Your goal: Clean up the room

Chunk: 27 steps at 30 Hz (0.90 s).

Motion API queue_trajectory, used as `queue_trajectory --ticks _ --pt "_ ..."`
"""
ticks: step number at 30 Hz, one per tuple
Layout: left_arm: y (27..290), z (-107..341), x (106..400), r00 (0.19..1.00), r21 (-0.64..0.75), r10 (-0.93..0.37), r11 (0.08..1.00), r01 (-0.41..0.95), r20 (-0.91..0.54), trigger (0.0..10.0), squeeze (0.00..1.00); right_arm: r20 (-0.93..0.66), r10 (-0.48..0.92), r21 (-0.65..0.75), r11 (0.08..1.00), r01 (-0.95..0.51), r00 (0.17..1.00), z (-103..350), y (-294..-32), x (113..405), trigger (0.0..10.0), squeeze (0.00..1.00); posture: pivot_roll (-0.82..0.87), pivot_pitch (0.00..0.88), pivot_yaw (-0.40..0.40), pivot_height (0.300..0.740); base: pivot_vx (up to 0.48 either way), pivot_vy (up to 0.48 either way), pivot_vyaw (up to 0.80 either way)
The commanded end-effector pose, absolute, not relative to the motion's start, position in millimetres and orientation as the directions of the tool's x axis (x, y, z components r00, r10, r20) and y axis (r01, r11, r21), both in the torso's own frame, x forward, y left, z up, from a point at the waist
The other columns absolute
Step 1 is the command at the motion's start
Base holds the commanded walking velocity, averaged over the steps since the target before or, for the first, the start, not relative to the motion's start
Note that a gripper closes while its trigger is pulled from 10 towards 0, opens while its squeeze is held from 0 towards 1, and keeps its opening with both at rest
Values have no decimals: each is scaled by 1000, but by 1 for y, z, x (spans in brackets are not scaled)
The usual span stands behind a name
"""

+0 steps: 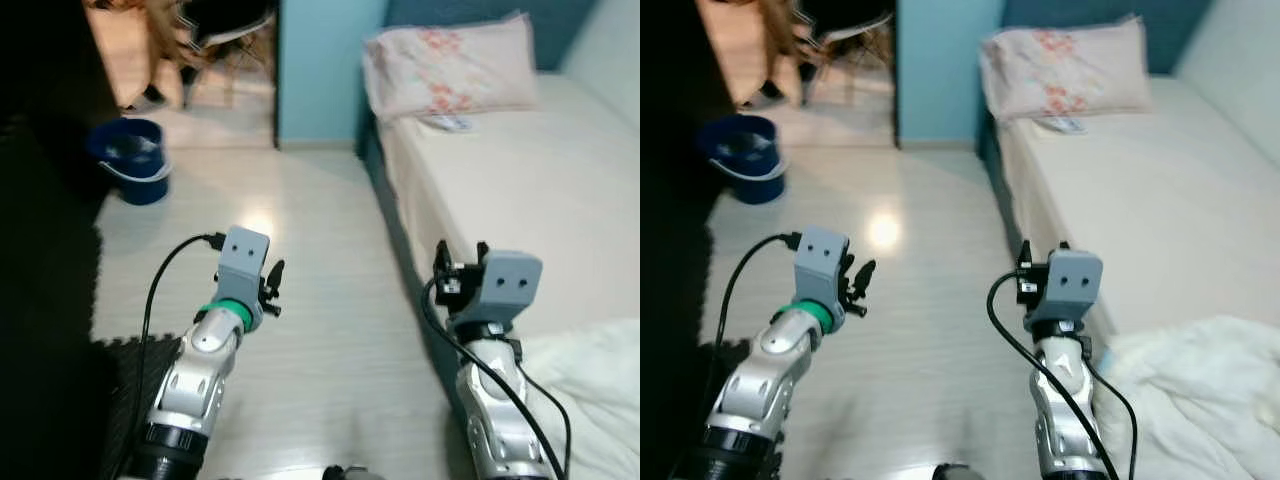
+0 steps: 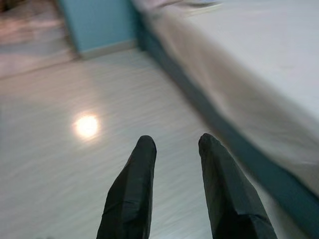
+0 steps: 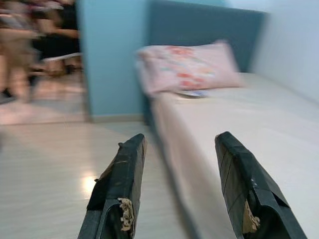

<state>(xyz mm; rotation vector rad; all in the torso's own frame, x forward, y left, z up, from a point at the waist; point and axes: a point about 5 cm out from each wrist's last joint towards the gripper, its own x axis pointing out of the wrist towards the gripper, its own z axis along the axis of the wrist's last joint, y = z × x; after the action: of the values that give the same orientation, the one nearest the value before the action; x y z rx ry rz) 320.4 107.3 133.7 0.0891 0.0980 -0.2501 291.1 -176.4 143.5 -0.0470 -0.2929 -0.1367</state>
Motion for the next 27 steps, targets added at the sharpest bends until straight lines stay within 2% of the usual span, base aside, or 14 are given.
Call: queue_trajectory --ticks 1,15,27 --pt "107 130 320 962 86 -243 963 255 -127 10000 0 261 -144 -23 988 155 955 137 -180 290 10000 0 -9 96 -3 716 0 0 -800" --pt "112 120 320 961 103 -229 964 247 -157 10000 0 192 -197 -16 979 204 961 116 -196 283 10000 0 -16 93 0 716 0 0 -800" --pt "114 131 323 964 68 -246 965 254 -103 10000 0 244 -197 8 980 201 950 127 -198 283 10000 0 -18 100 6 716 0 0 -800"
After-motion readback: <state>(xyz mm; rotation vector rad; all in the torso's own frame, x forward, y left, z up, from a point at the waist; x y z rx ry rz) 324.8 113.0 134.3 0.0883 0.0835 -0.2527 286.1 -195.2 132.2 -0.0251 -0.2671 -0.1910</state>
